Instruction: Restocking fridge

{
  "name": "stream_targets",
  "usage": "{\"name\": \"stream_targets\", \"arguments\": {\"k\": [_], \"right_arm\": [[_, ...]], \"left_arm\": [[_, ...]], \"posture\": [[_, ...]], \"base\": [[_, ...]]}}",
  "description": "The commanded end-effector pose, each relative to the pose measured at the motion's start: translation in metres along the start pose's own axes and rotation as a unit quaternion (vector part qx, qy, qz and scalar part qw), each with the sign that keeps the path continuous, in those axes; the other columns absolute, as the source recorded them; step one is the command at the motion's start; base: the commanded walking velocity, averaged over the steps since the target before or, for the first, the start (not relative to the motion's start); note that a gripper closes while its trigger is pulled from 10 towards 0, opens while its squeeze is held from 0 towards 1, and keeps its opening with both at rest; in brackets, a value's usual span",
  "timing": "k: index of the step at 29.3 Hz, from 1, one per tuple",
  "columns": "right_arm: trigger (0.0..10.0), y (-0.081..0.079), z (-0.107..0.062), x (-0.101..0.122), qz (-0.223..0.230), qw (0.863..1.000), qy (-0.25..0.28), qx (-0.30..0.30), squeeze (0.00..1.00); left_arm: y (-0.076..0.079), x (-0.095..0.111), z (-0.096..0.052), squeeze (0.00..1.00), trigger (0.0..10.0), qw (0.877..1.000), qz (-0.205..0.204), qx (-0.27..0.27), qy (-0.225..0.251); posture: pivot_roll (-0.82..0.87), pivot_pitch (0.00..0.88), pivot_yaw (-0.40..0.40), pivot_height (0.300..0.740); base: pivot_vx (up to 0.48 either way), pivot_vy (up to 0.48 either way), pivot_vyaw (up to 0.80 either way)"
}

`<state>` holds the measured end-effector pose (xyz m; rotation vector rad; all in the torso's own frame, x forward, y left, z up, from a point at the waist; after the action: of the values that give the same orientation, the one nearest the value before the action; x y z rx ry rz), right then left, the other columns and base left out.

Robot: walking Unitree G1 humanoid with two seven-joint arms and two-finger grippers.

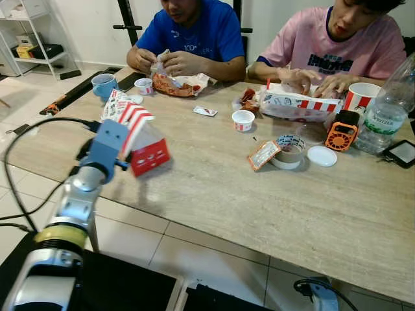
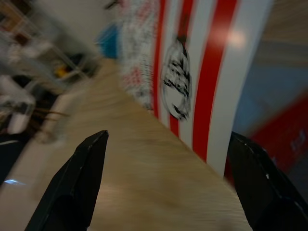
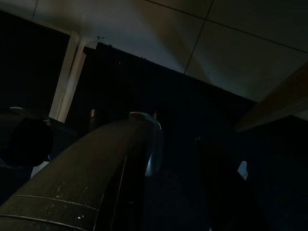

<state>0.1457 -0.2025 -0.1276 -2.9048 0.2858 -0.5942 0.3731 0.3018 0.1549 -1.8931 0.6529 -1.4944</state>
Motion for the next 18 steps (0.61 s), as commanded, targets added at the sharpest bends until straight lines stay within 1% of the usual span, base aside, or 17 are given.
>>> {"name": "stream_targets", "arguments": {"k": [1, 4, 5, 6, 8, 11, 12, 14, 15, 16, 17, 18], "right_arm": [[10.0, 0.000, 0.000, 0.001, 0.001, 1.000, 0.003, 0.000, 0.00], [10.0, 0.000, 0.000, 0.000, 0.001, 1.000, 0.002, 0.000, 0.00], [10.0, 0.000, 0.000, 0.000, 0.001, 1.000, 0.002, 0.000, 0.00], [10.0, 0.000, 0.000, 0.000, 0.001, 1.000, 0.002, -0.001, 0.00], [10.0, 0.000, 0.000, 0.000, 0.002, 1.000, 0.002, -0.001, 0.00], [10.0, -0.001, 0.000, 0.001, 0.002, 1.000, 0.004, 0.000, 0.00], [10.0, -0.001, 0.000, 0.001, 0.002, 1.000, 0.004, 0.000, 0.00], [10.0, -0.002, 0.000, 0.002, 0.002, 1.000, 0.005, 0.001, 0.00], [10.0, -0.002, 0.000, 0.002, 0.002, 1.000, 0.005, 0.001, 0.00], [10.0, -0.001, 0.000, 0.002, 0.002, 1.000, 0.004, 0.001, 0.00], [10.0, -0.001, 0.000, 0.002, 0.003, 1.000, 0.004, 0.000, 0.00], [10.0, -0.001, 0.000, 0.001, 0.003, 1.000, 0.004, 0.000, 0.00]], "left_arm": [[-0.015, -0.009, -0.002, 0.00, 10.0, 0.999, 0.020, 0.029, -0.016], [-0.018, -0.009, -0.003, 0.00, 10.0, 0.998, 0.026, 0.045, -0.016], [-0.018, -0.009, -0.003, 0.00, 10.0, 0.998, 0.026, 0.045, -0.016], [-0.018, -0.008, -0.003, 0.00, 10.0, 0.998, 0.029, 0.057, -0.015], [-0.010, -0.005, -0.003, 0.00, 10.0, 0.997, 0.020, 0.072, -0.009], [0.004, -0.001, -0.001, 0.00, 10.0, 0.998, 0.013, 0.069, -0.002], [0.004, -0.001, -0.001, 0.00, 10.0, 0.998, 0.013, 0.069, -0.002], [0.019, 0.009, 0.002, 0.00, 10.0, 0.997, 0.014, 0.069, 0.016], [0.019, 0.009, 0.002, 0.00, 10.0, 0.997, 0.014, 0.069, 0.016], [0.030, 0.018, 0.002, 0.00, 10.0, 0.997, 0.013, 0.065, 0.034], [0.042, 0.023, 0.003, 0.00, 10.0, 0.998, 0.002, 0.050, 0.041], [0.049, 0.025, 0.003, 0.00, 10.0, 0.998, -0.007, 0.039, 0.046]], "posture": [[0.00, 0.000, 0.049, 0.740], [0.00, 0.000, 0.049, 0.740], [0.00, 0.000, 0.049, 0.740], [0.00, 0.000, 0.048, 0.740], [0.00, 0.000, 0.048, 0.740], [0.00, 0.000, 0.048, 0.740], [0.00, 0.000, 0.048, 0.740], [0.00, 0.000, 0.048, 0.740], [0.00, 0.000, 0.048, 0.740], [0.00, 0.000, 0.048, 0.740], [0.00, 0.000, 0.048, 0.740], [0.00, 0.000, 0.048, 0.740]], "base": [[0.000, 0.000, 0.00], [0.000, 0.000, 0.00], [0.000, 0.000, 0.00], [0.000, 0.000, 0.00], [0.000, 0.000, 0.00], [0.000, 0.000, 0.00], [0.000, 0.000, 0.00], [0.000, 0.000, 0.00], [0.000, 0.000, 0.00], [0.000, 0.000, 0.00], [0.000, 0.000, 0.00], [0.000, 0.000, 0.00]]}}
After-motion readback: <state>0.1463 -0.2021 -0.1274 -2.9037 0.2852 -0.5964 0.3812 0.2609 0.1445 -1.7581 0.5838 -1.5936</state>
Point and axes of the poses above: a point about 5 cm out from each wrist's last joint towards the gripper, its own z axis pointing out of the wrist towards the gripper, its own x axis along the axis of the wrist's last joint, y = z × x, the point moved 3 cm from there along z, pointing out of the wrist towards the gripper, and after that the axes turned 12 degrees about z, right-handed, at the moved point
